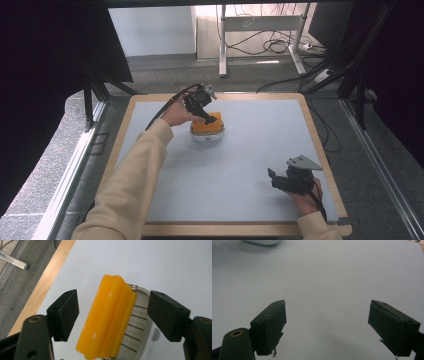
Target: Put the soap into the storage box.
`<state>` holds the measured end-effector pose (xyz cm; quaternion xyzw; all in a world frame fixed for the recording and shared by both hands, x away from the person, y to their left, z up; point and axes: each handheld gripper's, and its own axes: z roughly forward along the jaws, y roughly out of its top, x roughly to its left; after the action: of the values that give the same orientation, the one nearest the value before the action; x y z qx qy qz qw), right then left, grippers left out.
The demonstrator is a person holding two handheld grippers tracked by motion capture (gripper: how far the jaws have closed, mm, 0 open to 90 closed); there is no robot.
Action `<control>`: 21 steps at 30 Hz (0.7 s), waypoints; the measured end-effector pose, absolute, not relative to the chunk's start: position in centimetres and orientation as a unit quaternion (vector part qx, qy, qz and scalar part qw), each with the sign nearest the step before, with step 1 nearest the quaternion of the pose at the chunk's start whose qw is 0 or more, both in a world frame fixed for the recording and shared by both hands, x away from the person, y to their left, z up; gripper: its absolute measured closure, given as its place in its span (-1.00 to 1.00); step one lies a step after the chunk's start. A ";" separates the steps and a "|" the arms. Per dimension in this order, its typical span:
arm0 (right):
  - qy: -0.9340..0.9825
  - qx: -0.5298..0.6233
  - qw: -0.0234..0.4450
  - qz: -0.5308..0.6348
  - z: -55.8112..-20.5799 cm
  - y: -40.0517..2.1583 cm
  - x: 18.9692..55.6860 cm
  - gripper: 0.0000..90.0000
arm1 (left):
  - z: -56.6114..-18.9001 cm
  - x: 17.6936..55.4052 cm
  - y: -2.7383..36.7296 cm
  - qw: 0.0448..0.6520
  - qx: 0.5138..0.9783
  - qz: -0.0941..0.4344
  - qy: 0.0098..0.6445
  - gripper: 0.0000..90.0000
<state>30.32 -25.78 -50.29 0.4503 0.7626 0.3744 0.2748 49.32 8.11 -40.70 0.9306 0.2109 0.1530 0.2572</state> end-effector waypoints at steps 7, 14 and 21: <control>0.762 0.446 0.278 0.377 -50.2 -25.7 30.2 -0.66 | -40.0 46.7 10.3 0.301 0.913 0.139 0.239 -0.45; 0.762 0.444 0.280 0.379 -50.2 -25.7 30.1 -0.66 | -40.1 43.0 12.6 0.334 0.895 0.142 0.258 -0.43; 0.764 0.440 0.283 0.378 -50.2 -25.4 29.9 -0.66 | -41.6 38.8 15.8 0.377 0.868 0.131 0.295 -0.41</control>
<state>29.88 -25.44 -50.17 0.4397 0.7643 0.3776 0.2827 38.82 15.80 -41.64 0.8678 0.2955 0.1312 0.3773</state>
